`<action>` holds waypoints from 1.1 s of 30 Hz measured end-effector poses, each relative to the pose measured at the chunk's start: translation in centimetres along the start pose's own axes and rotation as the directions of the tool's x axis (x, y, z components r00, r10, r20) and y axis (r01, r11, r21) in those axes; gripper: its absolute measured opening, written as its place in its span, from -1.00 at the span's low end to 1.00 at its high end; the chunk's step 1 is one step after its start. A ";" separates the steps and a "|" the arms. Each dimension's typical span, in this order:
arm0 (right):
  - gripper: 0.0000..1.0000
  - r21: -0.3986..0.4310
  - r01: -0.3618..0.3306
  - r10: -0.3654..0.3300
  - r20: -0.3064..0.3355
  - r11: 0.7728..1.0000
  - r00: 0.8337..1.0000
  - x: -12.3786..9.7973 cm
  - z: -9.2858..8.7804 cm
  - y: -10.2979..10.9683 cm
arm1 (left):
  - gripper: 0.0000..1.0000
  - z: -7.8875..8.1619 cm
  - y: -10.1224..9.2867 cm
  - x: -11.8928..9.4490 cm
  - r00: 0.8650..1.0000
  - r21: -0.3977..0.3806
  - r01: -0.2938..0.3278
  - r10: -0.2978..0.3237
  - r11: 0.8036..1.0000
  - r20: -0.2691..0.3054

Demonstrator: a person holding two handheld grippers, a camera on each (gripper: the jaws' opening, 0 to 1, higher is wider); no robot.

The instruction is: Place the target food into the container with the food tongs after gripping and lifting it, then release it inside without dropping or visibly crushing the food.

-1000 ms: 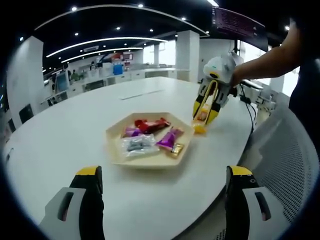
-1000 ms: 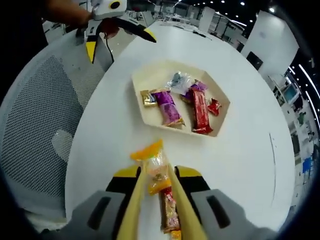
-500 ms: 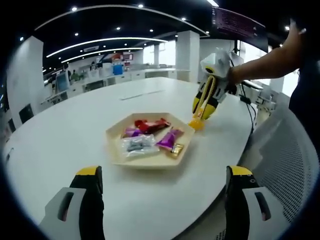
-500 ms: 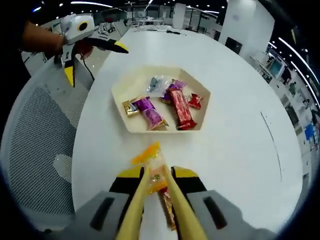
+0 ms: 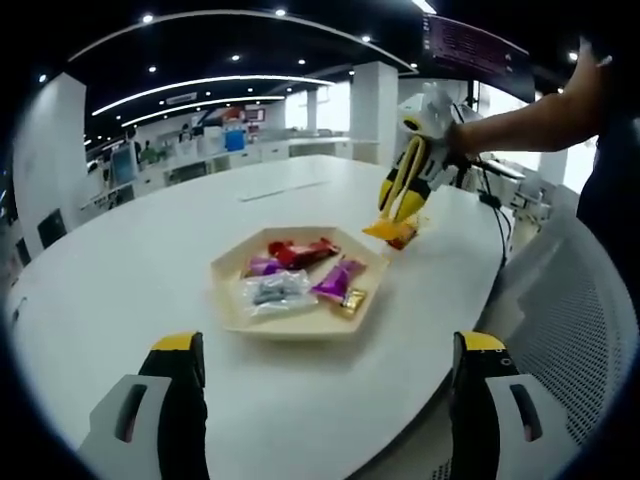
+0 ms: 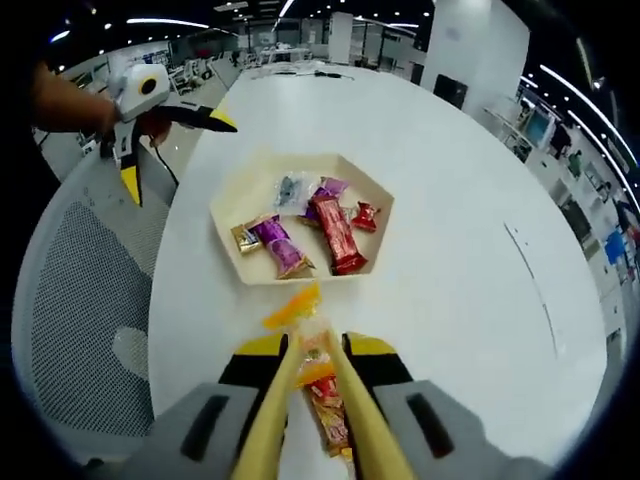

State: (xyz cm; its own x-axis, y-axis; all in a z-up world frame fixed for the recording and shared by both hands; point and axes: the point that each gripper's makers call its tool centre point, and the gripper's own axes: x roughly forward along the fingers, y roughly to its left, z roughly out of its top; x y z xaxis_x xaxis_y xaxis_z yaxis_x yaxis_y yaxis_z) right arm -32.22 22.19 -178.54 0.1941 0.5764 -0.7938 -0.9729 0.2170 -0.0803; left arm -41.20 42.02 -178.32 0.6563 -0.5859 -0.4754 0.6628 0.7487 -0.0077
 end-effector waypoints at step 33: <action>-0.58 -0.095 -0.023 0.027 0.038 0.995 0.999 3.0 12.7 -0.1 | 0.99 0.5 0.1 -0.2 1.000 0.004 -0.012 0.012 1.000 0.021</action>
State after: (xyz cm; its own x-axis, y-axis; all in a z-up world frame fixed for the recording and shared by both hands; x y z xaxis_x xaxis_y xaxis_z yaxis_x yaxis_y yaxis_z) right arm -29.98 33.91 -173.25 0.1728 0.6113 -0.7723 -0.9846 0.1278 -0.1191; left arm -41.10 42.10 -177.78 0.6716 -0.5833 -0.4569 0.6564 0.7544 0.0018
